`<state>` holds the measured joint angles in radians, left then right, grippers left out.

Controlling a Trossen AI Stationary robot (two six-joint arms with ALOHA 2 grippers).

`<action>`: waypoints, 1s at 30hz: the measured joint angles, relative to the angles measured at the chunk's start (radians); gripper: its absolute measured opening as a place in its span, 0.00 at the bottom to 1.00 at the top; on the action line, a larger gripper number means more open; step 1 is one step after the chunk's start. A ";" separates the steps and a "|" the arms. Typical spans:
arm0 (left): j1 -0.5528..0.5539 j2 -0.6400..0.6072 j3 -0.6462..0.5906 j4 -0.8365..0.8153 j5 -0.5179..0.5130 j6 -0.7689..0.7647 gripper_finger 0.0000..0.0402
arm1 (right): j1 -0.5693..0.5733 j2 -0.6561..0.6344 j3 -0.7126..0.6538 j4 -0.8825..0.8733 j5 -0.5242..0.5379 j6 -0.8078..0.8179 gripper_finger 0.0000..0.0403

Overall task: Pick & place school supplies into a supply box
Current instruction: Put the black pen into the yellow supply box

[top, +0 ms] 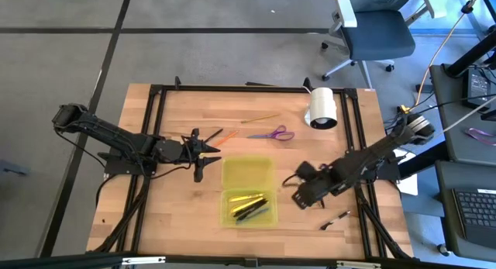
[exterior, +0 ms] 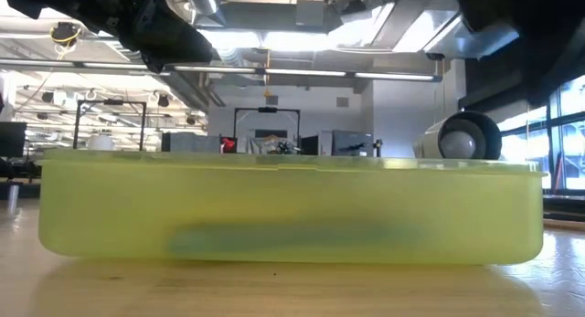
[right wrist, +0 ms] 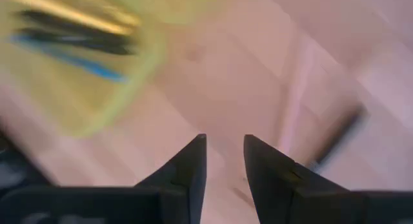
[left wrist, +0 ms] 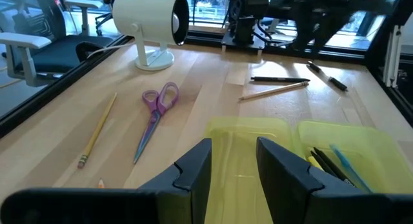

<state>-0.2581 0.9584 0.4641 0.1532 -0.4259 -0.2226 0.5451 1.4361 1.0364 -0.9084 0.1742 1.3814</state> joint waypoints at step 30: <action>0.000 0.000 0.000 0.000 -0.002 0.000 0.29 | 0.067 0.055 -0.307 0.112 -0.069 0.316 0.27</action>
<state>-0.2581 0.9585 0.4641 0.1532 -0.4282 -0.2230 0.6121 1.4911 0.7296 -0.7967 0.1049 1.6978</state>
